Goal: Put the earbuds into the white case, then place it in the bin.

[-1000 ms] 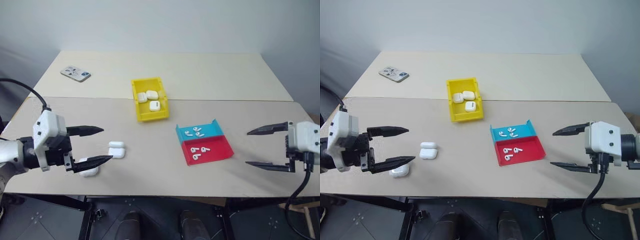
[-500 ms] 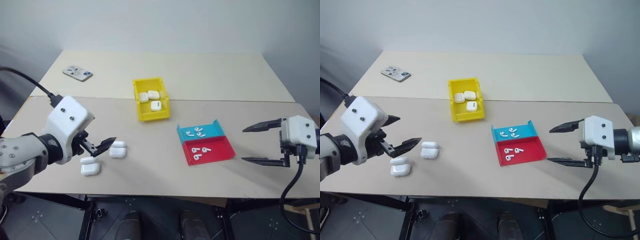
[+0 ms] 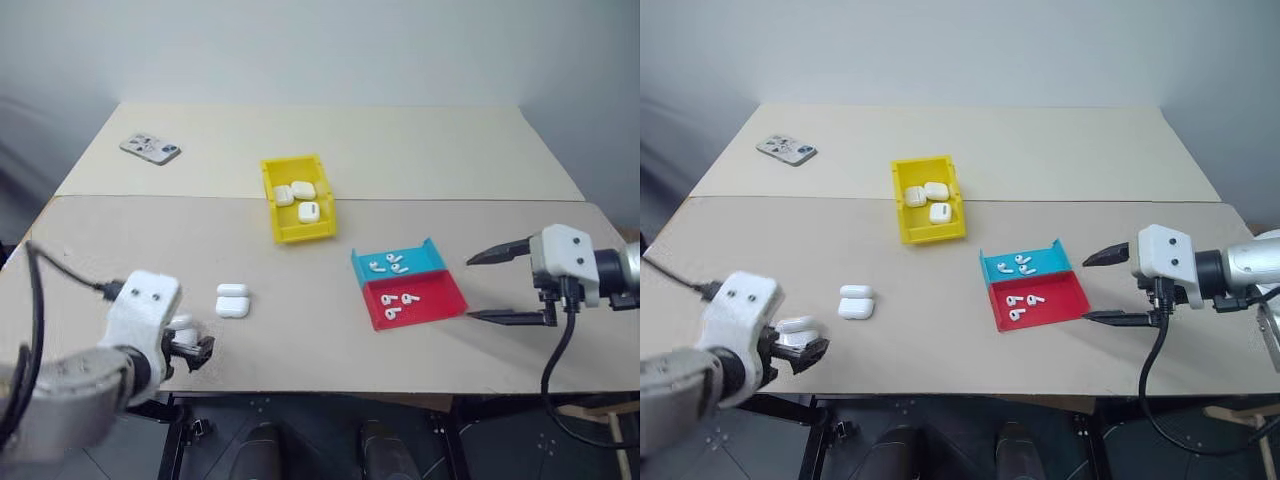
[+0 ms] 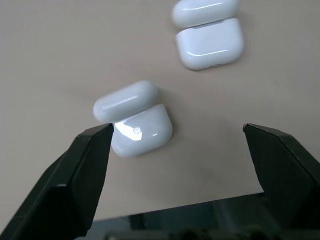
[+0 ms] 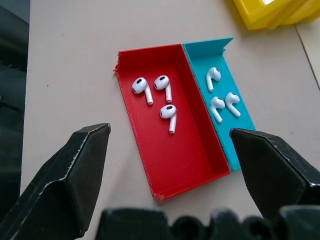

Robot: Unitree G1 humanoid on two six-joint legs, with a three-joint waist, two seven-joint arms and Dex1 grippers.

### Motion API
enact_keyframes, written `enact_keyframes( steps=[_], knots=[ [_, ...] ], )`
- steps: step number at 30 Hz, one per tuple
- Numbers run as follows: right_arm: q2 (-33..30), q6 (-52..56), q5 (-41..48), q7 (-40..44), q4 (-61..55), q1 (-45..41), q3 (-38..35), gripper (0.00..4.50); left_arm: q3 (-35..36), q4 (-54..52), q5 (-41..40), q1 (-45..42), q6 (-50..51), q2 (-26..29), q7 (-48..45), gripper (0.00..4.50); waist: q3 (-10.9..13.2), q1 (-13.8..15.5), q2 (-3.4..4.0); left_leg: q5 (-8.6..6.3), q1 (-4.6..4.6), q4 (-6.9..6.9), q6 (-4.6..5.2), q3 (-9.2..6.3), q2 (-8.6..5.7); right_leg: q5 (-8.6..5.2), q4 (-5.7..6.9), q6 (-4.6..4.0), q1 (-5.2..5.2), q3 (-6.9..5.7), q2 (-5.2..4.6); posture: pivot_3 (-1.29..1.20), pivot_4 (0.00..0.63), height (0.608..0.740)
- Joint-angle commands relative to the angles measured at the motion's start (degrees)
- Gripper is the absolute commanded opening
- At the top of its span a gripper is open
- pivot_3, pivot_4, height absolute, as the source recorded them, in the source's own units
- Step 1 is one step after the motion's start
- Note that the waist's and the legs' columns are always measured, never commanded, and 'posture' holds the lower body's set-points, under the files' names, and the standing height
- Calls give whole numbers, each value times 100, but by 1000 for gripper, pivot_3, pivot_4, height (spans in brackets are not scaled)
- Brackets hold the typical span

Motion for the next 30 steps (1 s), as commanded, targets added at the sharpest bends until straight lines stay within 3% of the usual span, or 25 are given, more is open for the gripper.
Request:
enact_keyframes(
  steps=[1, 5, 14, 18, 30],
  knots=[
    [-56, 67, -8, 114, 64, -224, 16, 4434, -194, -356, -7, 95, -1315, 162, 958, 4500, 0, 34, 1, 1, 4, 0, -2, 0, -1, 0, 0, 0, 4, 0, 0, 0, 150, 740],
    [-102, 106, -48, 155, 104, -273, 54, 4434, -475, -358, -7, -89, -1871, 407, 1281, 4500, 0, 114, 1, 1, 37, 0, -2, -1, -1, -1, -22, -2, 55, -7, 4, 0, 150, 740],
    [-136, 225, -46, 43, -159, 58, -104, 4434, -1351, -358, -7, -543, -2336, 196, 1402, 4500, 0, 140, 1, 1, 50, -3, -2, 0, 1, 1, -32, 1, 71, -8, 8, 0, 150, 740],
    [-154, 324, -53, -81, -333, 276, -213, 4434, -1444, 127, -7, -917, -1667, 374, 917, 4500, -1, 141, 1, 1, 52, -2, -2, -1, 0, 1, -32, 1, 75, -7, 9, 0, 150, 740],
    [-208, 707, 41, -326, -905, 975, -740, 4434, -2097, 1549, -7, -2576, 450, -1054, 324, 4500, 0, 136, -1, 1, 57, -11, -2, -4, 4, 1, -32, 2, 74, -6, 18, 0, 150, 740]
  ],
)
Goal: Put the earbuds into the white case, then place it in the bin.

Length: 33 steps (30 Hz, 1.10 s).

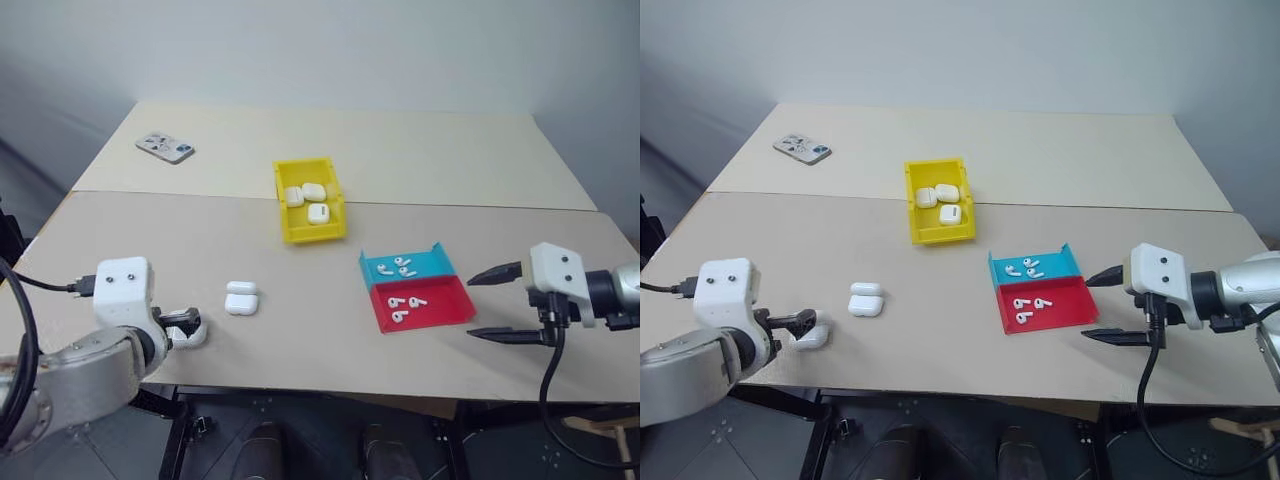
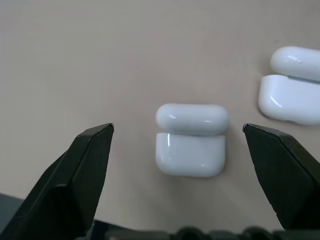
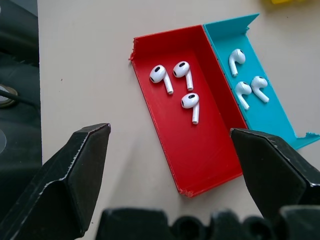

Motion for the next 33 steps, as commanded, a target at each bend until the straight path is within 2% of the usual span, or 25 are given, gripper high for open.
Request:
enact_keyframes(
  steps=[1, 5, 12, 20, 22, 24, 33],
  knots=[
    [-113, 122, 115, -70, -253, 82, -347, 4434, -143, 300, -6, -465, 602, -370, -17, 4500, 0, 4, 0, 0, 1, -1, 0, 1, 0, 0, 0, 0, 0, 1, -1, 0, 150, 740],
    [-105, 165, 87, -111, -340, 217, -450, 4434, -294, 462, -6, -801, 1023, -717, 182, 4500, 0, -1, -3, 0, 1, -4, 0, -1, 0, 0, 0, 0, -1, 1, 1, 0, 150, 740],
    [-107, 191, 83, -153, -369, 297, -501, 4434, -296, 428, -6, -722, 1041, -1267, 830, 4500, 1, 5, -5, 0, 2, -5, -1, -2, 0, 0, 0, -1, 0, 2, -1, 0, 150, 740],
    [-109, 179, 25, -220, -373, 324, -445, 4434, -307, 506, -6, -687, 1178, -1527, 1050, 4500, 0, 5, -6, 0, 2, -5, -1, -3, 0, 0, -2, -1, 0, 2, 0, 0, 150, 740],
    [-121, 189, 22, -227, -388, 353, -458, 4434, -264, 541, -6, -659, 1131, -1794, 1069, 4500, -1, 7, -4, 0, 2, -5, -1, -3, 0, 1, -2, -1, 0, 2, -1, 0, 150, 740],
    [-123, 162, 1, -249, -402, 389, -478, 4434, -344, 554, -6, -750, 1220, -1749, 1181, 4500, 0, 7, -8, 1, 3, -5, -1, -2, 0, 0, -1, -1, 1, 2, -1, 0, 150, 740],
    [-134, 151, -41, -316, -436, 500, -504, 4434, -530, 705, -6, -1076, 1358, -2208, 1628, 4500, -1, 7, -11, 1, 2, -5, -1, -5, -1, 1, -2, -1, 1, 2, -1, 0, 150, 740]
  ],
)
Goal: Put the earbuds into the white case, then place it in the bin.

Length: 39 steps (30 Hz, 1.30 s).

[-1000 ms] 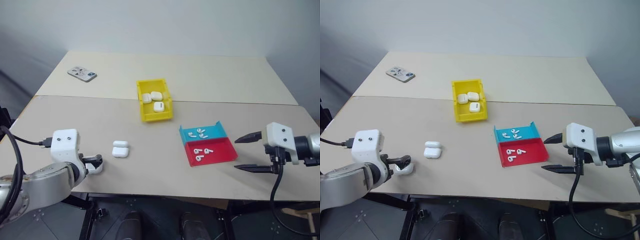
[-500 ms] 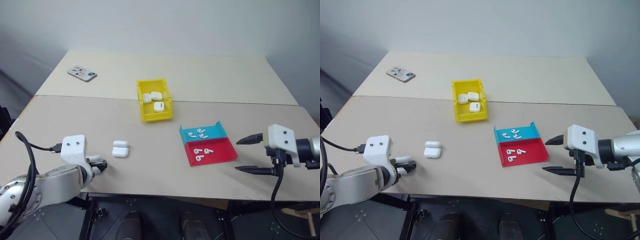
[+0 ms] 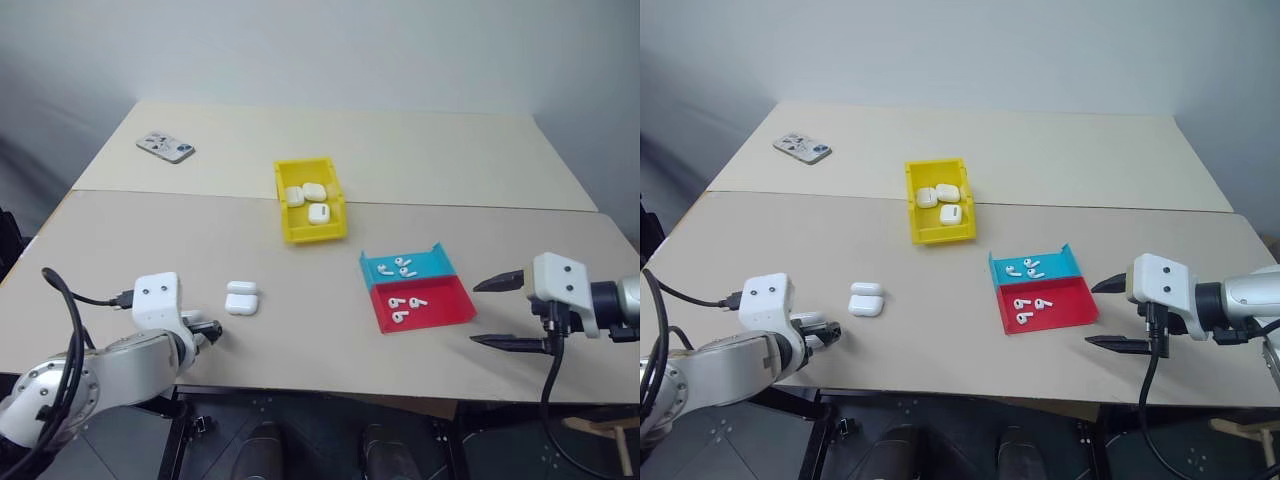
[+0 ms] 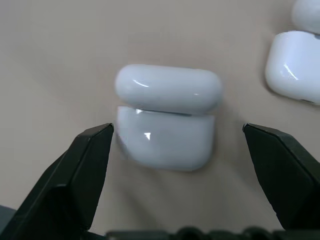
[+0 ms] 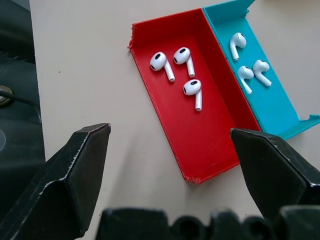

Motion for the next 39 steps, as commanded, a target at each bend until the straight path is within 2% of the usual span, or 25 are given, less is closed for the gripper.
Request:
enact_keyframes(
  steps=[1, 18, 21, 24, 25, 29, 35, 39],
  knots=[
    [-112, 11, -8, -52, -140, 4, -239, 4434, 79, 29, -13, -120, 69, -134, 137, 4500, 0, 0, 0, 0, 1, 0, 0, 0, 0, 0, 1, 0, 0, 0, 0, 0, 150, 740],
    [-102, -49, -83, -141, -165, 54, -173, 4434, 189, 317, -13, -183, 399, -295, 277, 4500, -1, -5, -1, 1, 3, -1, -1, 0, 0, 0, 0, -1, 1, 1, 0, 0, 150, 740],
    [-111, -69, -94, -119, -162, 59, -162, 4500, 171, 316, -13, -196, 425, -286, 317, 3892, -1, -3, -1, 1, 3, -1, -1, 0, 0, 0, 1, -1, 1, 1, 0, 0, 150, 740],
    [-104, -94, -118, -113, -164, 61, -147, 4500, 185, 297, -13, -168, 376, -368, 400, 2890, -2, -7, -1, 1, 3, -1, -2, 0, 0, 0, 0, -1, 1, 1, 0, 0, 150, 740],
    [-101, -98, -122, -107, -162, 64, -147, 4500, 203, 292, -13, -152, 362, -404, 395, 2772, -2, -4, -1, 1, 3, -1, -2, 0, 0, 0, 0, -1, 1, 1, 0, 0, 150, 740],
    [-91, -111, -135, -107, -147, 36, -116, 4500, 233, 323, -13, -166, 427, -340, 421, 2773, -2, -5, -1, 1, 3, -1, -2, 0, 0, 0, 0, -1, 1, 1, 0, 0, 150, 740],
    [-73, -148, -155, -114, -90, -41, -78, 4500, 525, 360, -13, -389, 557, 225, 306, 2773, -1, -3, -3, 1, 2, -2, -2, 0, 0, 0, 0, -1, 0, 0, 1, 0, 150, 740],
    [-73, -228, -198, -118, 14, -203, -66, 4500, 1384, 744, -13, -858, 990, 1123, -746, 2773, 4, 0, -11, 2, 1, -2, -4, -1, 0, 0, 1, -2, -1, -3, 2, 0, 150, 740]
  ],
)
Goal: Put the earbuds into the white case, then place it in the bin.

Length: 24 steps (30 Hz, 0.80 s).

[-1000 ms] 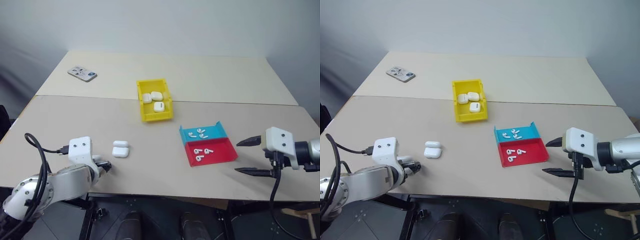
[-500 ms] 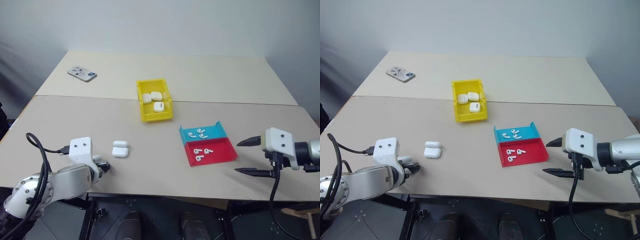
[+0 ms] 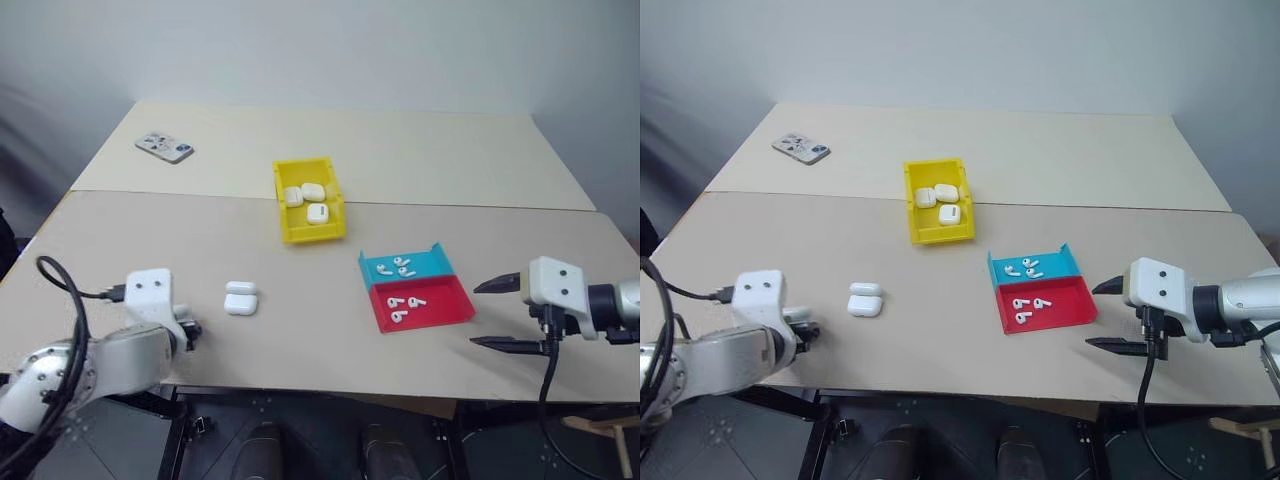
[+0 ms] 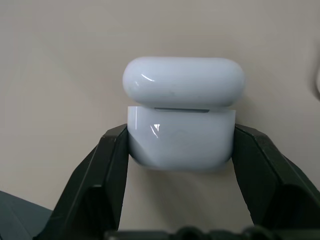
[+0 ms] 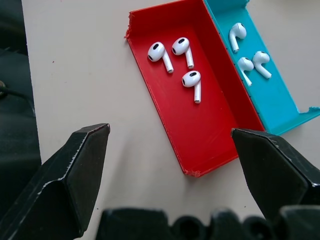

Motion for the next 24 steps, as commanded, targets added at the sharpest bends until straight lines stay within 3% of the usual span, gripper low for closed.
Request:
enact_keyframes(
  steps=[1, 2, 5, 7, 9, 12, 16, 22, 24],
  knots=[
    [-67, -186, -6, -12, 75, -271, -119, 4500, 851, 209, 10, -610, 458, 906, -1012, 2773, 2, -1, -4, 0, 0, -1, 0, 0, 0, 0, -5, 0, 0, 0, 0, 0, 150, 740],
    [-55, -155, 28, -21, 100, -393, -111, 4500, 955, 244, 41, -833, 638, 1174, -1502, 2773, 7, -4, -11, 0, -3, -1, 0, 1, 0, 0, -5, 0, -1, 0, 0, 0, 150, 740],
    [-29, -86, 78, -62, 129, -697, -69, 4500, 993, -149, 1397, -1306, 677, 1394, -3077, 2773, 5, -6, -6, 1, -12, -11, -2, 4, -3, 1, -20, 2, -8, -1, -1, 0, 150, 740],
    [57, -166, 14, -197, 123, -940, -23, 4500, 849, -466, 2916, -1404, -165, 966, -4754, 2773, -3, 2, 8, 1, -10, -25, -4, 5, -4, 1, -36, 3, -6, -2, -2, 0, 150, 740],
    [117, -219, -14, -281, 97, -1088, -10, 4500, 723, -447, 3639, -1465, -487, 704, -6207, 2773, -2, 1, 8, 22, -6, -58, -40, 5, -4, 4, -52, 0, -7, -6, -1, 0, 150, 740],
    [84, -84, 91, -274, -117, -1154, -68, 4500, 569, -172, 4770, -1341, -1579, -302, -7605, 2773, -3, 0, 10, 35, -29, -66, -60, -3, 6, 9, -53, -6, -33, -11, 9, 0, 150, 740],
    [-1, 73, 170, -247, -407, -1145, -95, 4500, 589, 181, 5527, -1320, -3005, -1993, -8838, 2773, -4, -7, 9, 36, -63, -56, -58, -4, 5, 19, -55, -2, -60, -8, 8, 0, 150, 740],
    [-208, 374, 124, -262, -977, -1326, 168, 4500, 285, 693, 6058, -805, -4126, -3092, -11733, 2773, -6, -35, 5, 37, -92, -44, -50, -6, 6, 36, -53, 3, -84, -7, 8, 0, 150, 740],
    [-254, 373, 122, -202, -1148, -1347, 272, 4500, 105, 868, 6309, -569, -4408, -3428, -12305, 2773, -8, -35, 3, 38, -87, -44, -49, -7, 7, 36, -52, 3, -80, -7, 9, 0, 150, 740]
  ],
)
